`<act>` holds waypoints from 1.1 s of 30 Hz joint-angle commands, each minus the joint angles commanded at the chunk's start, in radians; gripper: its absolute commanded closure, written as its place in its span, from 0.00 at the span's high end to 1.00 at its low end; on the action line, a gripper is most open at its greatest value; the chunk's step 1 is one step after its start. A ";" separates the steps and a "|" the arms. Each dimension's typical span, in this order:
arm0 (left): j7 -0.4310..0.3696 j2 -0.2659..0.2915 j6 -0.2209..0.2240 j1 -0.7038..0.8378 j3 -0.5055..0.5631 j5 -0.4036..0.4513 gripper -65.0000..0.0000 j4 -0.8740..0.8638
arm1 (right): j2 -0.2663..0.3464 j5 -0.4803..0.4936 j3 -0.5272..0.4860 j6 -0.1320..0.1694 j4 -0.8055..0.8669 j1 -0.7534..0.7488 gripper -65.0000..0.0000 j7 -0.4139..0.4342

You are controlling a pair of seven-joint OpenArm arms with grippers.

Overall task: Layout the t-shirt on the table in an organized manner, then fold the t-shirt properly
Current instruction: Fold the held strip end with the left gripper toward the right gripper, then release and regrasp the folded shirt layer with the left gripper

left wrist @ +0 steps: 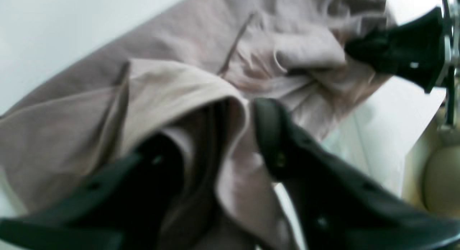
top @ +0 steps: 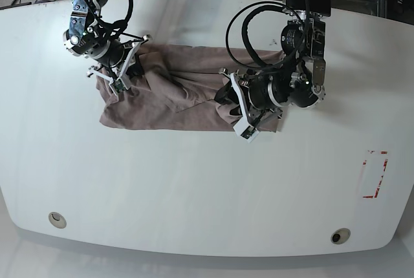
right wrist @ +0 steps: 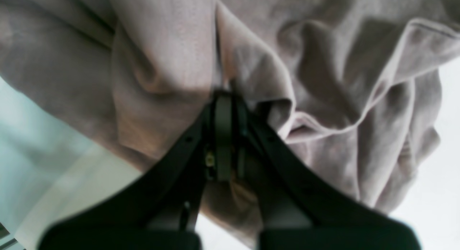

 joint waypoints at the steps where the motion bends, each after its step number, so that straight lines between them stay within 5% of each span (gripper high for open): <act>1: 0.002 0.005 -0.003 0.000 0.000 0.000 0.47 0.000 | 0.000 0.000 0.000 0.000 0.000 0.000 0.02 0.000; 6: 0.032 0.021 -0.005 -0.008 0.063 -0.028 0.65 0.003 | 0.000 0.000 -0.002 0.000 0.000 0.000 0.02 0.000; 13: 0.114 0.012 -0.005 -0.087 0.147 -0.132 0.68 0.011 | 0.000 0.002 -0.002 0.000 -0.002 0.003 0.02 0.000; 17: 0.114 -0.029 -0.005 -0.127 0.103 -0.133 0.68 0.057 | 0.000 0.002 -0.002 0.000 -0.002 0.003 0.02 0.000; 26: 0.110 -0.215 -0.003 -0.141 -0.061 -0.132 0.68 0.075 | 0.000 0.002 -0.002 0.000 -0.002 0.002 0.02 -0.003; 33: 0.109 -0.318 -0.006 -0.071 -0.080 -0.137 0.68 0.078 | 0.000 0.002 -0.002 0.000 -0.002 0.003 0.02 -0.003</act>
